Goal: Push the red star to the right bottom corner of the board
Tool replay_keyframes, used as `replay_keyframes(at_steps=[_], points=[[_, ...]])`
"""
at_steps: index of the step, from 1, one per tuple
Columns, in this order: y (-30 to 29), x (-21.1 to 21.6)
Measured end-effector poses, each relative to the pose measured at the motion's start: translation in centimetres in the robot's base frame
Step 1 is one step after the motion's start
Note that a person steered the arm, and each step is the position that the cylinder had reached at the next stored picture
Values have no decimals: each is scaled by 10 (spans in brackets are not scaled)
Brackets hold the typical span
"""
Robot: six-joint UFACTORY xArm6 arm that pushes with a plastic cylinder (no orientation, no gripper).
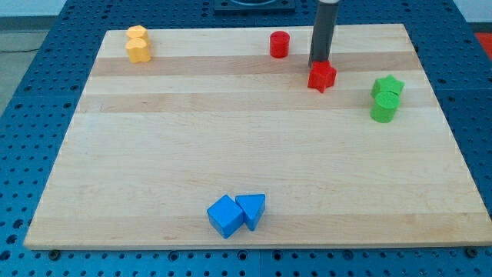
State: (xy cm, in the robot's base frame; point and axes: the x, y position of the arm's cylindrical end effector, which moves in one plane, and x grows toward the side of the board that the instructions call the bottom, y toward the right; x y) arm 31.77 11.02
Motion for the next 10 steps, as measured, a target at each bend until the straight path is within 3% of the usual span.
replay_keyframes(at_steps=[6, 10], points=[[4, 192], [89, 218]])
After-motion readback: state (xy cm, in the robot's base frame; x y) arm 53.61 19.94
